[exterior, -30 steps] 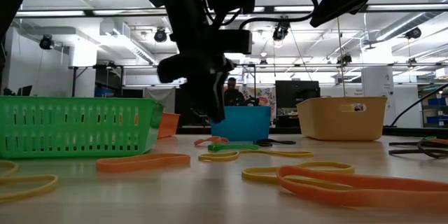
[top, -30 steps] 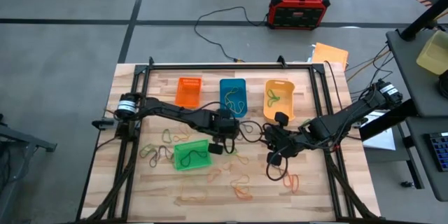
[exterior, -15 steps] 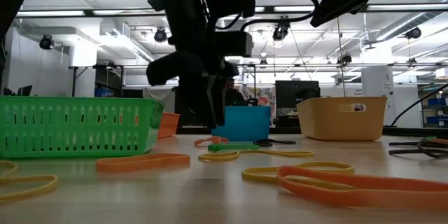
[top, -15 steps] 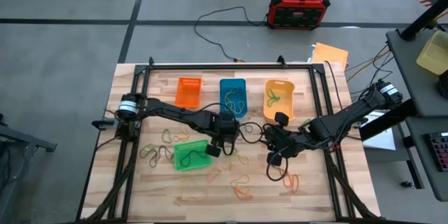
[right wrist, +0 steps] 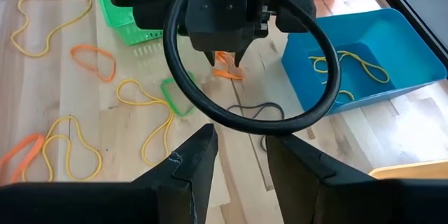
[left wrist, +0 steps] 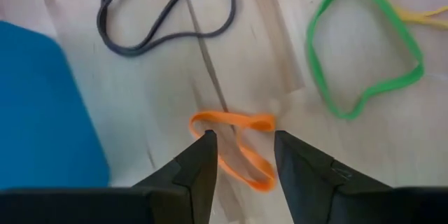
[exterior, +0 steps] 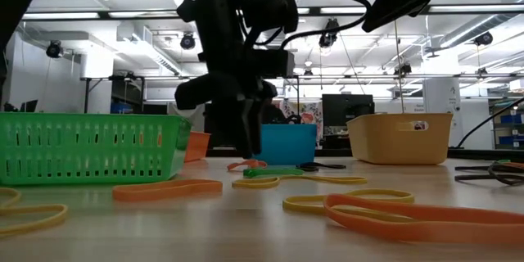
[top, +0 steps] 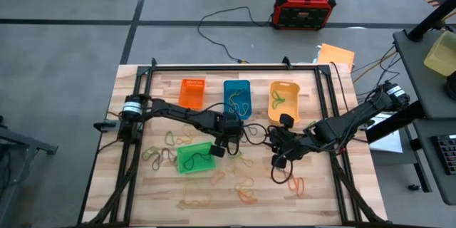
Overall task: Sort rubber bands into baskets
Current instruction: Put the orange rubberband into the orange bin
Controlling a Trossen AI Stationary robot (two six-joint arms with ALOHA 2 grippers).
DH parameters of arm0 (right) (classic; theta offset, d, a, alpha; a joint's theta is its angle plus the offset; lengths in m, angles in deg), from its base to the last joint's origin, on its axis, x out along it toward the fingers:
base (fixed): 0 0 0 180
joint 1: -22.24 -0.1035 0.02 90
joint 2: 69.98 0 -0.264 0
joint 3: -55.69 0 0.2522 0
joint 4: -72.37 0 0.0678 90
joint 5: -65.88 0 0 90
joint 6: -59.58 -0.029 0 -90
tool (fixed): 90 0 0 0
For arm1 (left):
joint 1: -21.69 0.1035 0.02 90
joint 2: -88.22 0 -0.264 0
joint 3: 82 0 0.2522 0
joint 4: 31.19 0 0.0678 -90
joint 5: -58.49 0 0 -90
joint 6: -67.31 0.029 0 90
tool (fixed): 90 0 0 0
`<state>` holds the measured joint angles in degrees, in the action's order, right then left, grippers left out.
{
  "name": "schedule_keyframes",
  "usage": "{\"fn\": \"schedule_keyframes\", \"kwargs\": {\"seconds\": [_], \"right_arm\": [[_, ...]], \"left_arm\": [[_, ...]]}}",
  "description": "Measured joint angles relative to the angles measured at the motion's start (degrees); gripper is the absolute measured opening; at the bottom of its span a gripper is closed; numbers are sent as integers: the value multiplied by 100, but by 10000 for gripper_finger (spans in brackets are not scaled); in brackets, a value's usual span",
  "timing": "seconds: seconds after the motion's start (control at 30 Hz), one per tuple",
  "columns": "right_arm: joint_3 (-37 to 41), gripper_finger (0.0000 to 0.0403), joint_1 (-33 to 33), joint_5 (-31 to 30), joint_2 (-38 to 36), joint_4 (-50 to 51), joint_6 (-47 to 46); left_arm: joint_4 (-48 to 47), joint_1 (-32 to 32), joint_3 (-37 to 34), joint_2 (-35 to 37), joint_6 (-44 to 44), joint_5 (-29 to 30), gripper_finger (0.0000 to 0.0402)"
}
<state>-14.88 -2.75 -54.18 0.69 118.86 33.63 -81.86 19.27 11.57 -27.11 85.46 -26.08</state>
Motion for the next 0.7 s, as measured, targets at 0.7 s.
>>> {"fn": "schedule_keyframes", "kwargs": {"seconds": [0.7], "right_arm": [[0, 122, 2, -3, 0, 0, 0]], "left_arm": [[-160, 140, 300, -2, 1566, -873, 127]]}}
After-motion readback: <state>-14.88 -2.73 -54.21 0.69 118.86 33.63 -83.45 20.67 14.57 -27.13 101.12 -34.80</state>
